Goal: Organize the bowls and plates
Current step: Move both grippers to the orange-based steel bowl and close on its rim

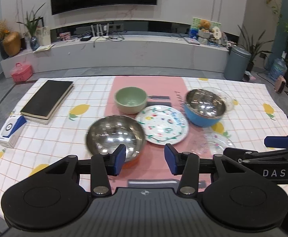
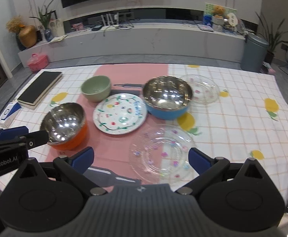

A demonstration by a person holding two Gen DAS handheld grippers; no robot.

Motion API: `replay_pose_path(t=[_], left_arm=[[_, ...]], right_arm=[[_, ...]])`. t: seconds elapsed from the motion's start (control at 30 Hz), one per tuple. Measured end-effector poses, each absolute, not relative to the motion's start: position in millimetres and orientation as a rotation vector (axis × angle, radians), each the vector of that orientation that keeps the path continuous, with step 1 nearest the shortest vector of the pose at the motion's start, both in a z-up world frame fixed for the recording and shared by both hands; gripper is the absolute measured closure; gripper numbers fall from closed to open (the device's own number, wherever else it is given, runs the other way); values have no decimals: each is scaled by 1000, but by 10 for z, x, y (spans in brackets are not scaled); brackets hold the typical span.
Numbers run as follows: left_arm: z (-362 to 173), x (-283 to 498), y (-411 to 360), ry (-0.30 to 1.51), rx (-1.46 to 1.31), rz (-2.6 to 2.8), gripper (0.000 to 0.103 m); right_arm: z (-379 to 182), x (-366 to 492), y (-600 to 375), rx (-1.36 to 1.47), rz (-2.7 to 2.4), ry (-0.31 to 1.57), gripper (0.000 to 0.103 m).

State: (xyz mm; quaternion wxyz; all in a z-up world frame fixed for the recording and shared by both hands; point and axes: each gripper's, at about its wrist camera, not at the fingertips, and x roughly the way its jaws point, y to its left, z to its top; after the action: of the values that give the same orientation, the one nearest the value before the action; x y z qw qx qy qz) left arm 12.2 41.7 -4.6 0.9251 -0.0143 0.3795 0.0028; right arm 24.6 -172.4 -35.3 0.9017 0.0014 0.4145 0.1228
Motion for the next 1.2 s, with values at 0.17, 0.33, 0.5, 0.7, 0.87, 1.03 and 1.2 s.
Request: replay_pose_path(t=[0.17,0.33,0.5,0.7,0.87,1.03,1.2], left_arm=[[-76,249,788,793,-77,40,56],[-164,403,1136,814,-141,65,56],[-275,574,1377,815,-165,89,56],[-488,768,1613,831,-221,119,49],[-686,880,1784,869,-293,168,42],[-848,950,1886,905,-368,179,41],[-904,1007,1861,911,-404,167,41]], right_arm=[[-431,381,-1466,21,310,873,20],[-541,553,-1133,3,355,894,28],[-637,781,-807,-13,399,918,28],[-799,1107,-540,22,407,987,28],[-997,1304,-428,54,406,1066,18],[-1153,1370,-353,54,423,1103,19],[-1253,1396,-346,90,440,1113,25]])
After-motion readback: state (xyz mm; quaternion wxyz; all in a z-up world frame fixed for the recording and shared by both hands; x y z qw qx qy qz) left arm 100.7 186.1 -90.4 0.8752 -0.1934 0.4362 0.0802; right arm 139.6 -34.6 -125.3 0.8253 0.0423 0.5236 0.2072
